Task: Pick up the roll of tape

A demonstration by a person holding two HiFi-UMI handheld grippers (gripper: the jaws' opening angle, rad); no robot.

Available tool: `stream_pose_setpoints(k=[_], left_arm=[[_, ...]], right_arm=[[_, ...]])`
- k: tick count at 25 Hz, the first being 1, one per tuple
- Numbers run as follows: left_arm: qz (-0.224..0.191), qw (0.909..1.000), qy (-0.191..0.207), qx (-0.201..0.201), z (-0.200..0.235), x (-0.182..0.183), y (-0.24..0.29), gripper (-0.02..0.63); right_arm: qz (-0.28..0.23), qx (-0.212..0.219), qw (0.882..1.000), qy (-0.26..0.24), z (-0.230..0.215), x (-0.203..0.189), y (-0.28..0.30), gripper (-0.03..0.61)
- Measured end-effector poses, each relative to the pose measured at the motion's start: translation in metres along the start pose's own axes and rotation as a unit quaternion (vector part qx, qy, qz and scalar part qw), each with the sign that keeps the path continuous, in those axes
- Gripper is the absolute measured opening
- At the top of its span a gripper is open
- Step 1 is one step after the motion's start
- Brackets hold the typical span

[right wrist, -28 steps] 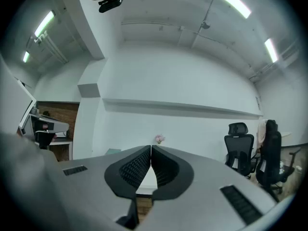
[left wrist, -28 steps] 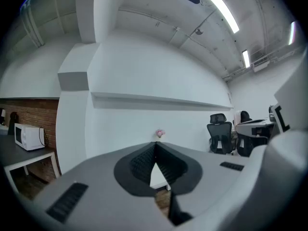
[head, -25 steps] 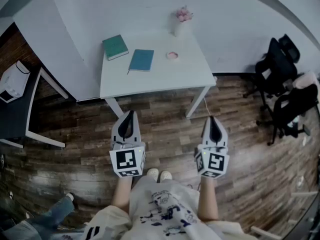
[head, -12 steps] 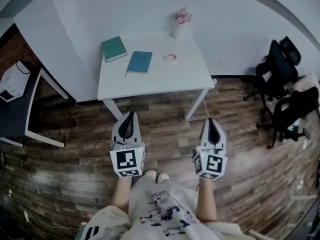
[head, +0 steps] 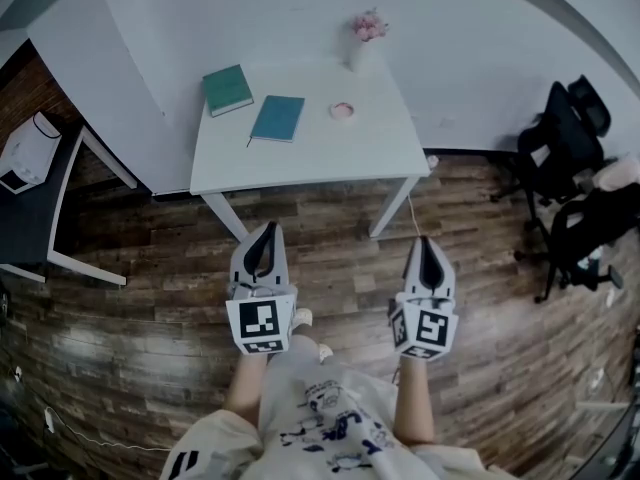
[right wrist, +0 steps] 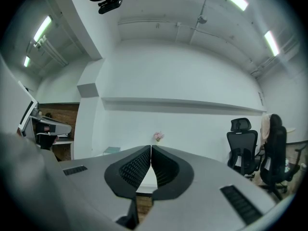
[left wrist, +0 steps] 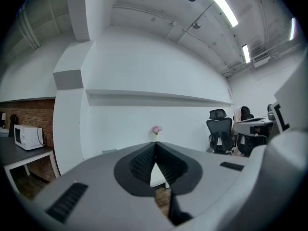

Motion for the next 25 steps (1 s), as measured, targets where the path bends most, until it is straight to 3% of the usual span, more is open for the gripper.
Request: stream_pose_setpoints(k=[10,25], left_arm=[[0.013,0.9998,0.006,-0.012,0.003,-0.008,0.068,0.002],[0.018,0.9988,-0.004,-0.045,0.043,0.017,0.262,0.003]], right_arm=[[0.009,-0.002,1.0,-0.002,-0.011,-0.012,0.059,0.005],[0.012,-0.019,1.0,-0.012,-0.022,-0.002,0.248,0.005]])
Point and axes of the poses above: the fingertips, and each gripper's own axes: y forward along the fingers, z to its left, x out of its top, the point moved 8 cm from there along -y, backward along the fingers, and after that the axes turned 9 degrees about -y, right-handed, at the moved point
